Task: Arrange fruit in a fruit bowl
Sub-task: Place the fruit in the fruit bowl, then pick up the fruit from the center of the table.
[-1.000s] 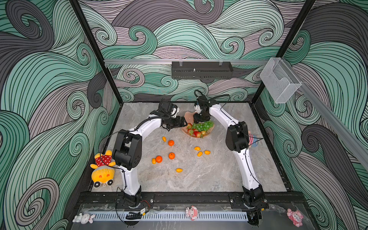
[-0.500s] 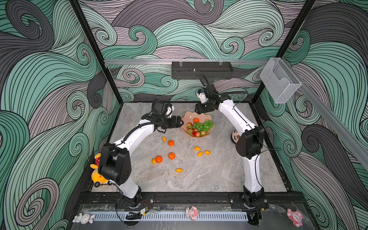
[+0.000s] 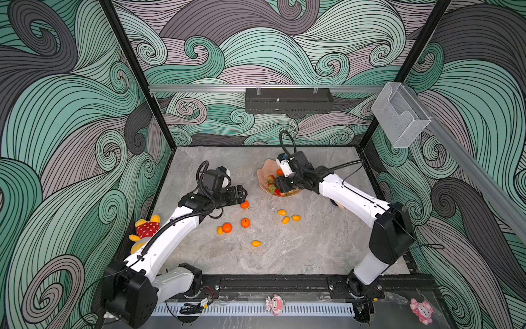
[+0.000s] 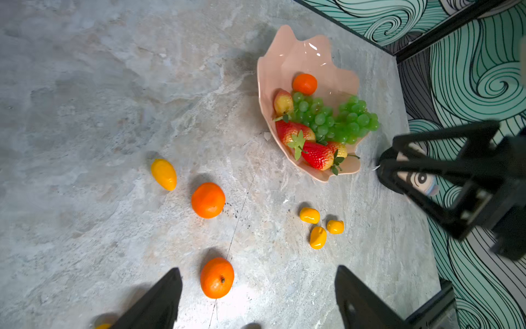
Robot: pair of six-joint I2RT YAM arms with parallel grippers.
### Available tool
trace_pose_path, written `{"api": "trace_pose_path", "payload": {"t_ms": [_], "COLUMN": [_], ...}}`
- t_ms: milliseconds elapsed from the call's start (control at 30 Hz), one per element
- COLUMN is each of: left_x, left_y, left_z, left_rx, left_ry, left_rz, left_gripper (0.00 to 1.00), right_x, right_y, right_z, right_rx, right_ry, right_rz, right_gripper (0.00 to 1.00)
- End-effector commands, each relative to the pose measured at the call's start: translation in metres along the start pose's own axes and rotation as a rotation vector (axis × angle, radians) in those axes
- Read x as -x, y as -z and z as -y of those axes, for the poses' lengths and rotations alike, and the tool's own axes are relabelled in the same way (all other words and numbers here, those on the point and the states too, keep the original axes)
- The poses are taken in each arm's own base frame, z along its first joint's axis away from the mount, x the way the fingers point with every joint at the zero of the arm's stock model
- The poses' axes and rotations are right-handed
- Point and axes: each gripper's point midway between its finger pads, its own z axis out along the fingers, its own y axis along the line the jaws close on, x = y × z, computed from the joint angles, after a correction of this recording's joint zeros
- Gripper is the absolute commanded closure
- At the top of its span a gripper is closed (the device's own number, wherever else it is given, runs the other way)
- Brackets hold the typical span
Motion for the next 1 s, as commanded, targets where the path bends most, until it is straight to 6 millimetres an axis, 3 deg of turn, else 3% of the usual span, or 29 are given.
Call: {"api": "trace_pose_path", "payload": {"t_ms": [0, 200, 400, 633, 967], "left_x": [-0.012, -0.036, -0.048, -0.052, -0.049], "left_y": [0.010, 0.022, 0.040, 0.055, 0.058], "left_z": [-0.015, -0.031, -0.041, -0.058, -0.064], "left_rx": [0.052, 0.044, 0.050, 0.116, 0.114], "left_ry": [0.046, 0.114, 0.137, 0.193, 0.242], "left_rz": [0.021, 0.063, 0.101, 0.123, 0.138], "left_gripper": [0.14, 0.14, 0.14, 0.13, 0.13], "right_x": [0.009, -0.026, -0.045, -0.065, -0.082], "right_y": [0.005, -0.019, -0.041, -0.072, -0.103], "right_z": [-0.025, -0.079, -0.122, -0.154, -0.171], "right_rx": [-0.018, -0.034, -0.035, 0.007, 0.053], "right_ry": [-0.008, 0.079, 0.137, 0.175, 0.173], "right_rz": [0.141, 0.134, 0.140, 0.074, -0.021], "right_gripper": [0.38, 0.38, 0.37, 0.35, 0.35]}}
